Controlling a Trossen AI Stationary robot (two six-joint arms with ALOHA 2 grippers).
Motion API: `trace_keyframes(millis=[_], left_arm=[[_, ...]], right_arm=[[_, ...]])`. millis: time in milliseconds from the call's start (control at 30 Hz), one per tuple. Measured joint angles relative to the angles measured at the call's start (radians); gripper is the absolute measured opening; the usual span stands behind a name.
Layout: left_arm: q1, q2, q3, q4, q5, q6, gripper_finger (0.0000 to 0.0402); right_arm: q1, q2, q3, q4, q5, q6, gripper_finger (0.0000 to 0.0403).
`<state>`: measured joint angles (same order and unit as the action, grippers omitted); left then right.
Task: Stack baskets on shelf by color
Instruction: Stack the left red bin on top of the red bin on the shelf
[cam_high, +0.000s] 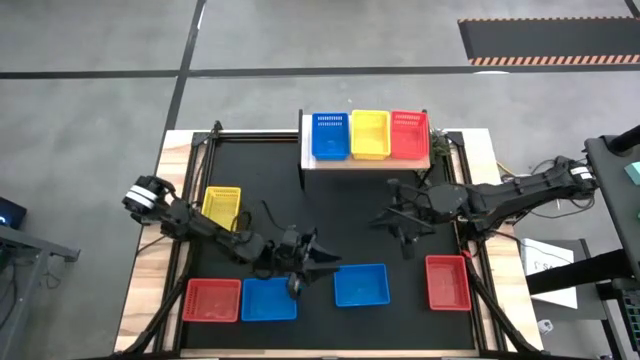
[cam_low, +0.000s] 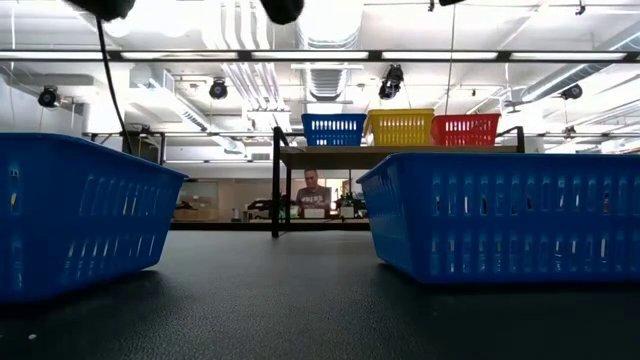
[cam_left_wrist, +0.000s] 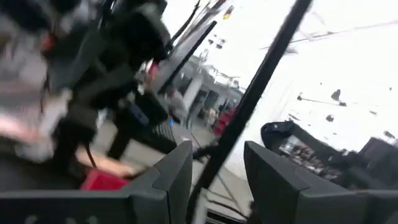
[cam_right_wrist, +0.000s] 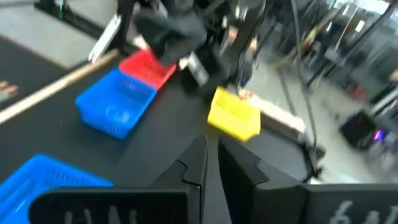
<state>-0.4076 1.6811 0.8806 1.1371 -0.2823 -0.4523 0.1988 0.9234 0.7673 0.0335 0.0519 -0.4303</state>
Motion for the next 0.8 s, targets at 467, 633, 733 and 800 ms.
trace_keyframes(millis=[467,633,733,800], left_arm=[[-0.159,-0.063,0.378,-1.494,0.076,-1.138,0.013],[-0.225,-0.064,0.509,-1.657,0.098,-1.365,0.013],[-0.268,-0.065,0.546,-1.674,0.095,-1.49,0.013],[-0.298,-0.065,0.547,-1.709,0.095,-1.592,0.013]], right_arm=[[0.002,-0.026,-0.024,0.056,0.001,-0.109,0.0031],[-0.001,-0.026,-0.024,0.095,0.001,-0.186,0.0031],[-0.001,-0.024,-0.024,0.128,0.001,-0.225,0.0031],[-0.001,-0.024,-0.024,0.134,0.001,-0.246,0.0031]])
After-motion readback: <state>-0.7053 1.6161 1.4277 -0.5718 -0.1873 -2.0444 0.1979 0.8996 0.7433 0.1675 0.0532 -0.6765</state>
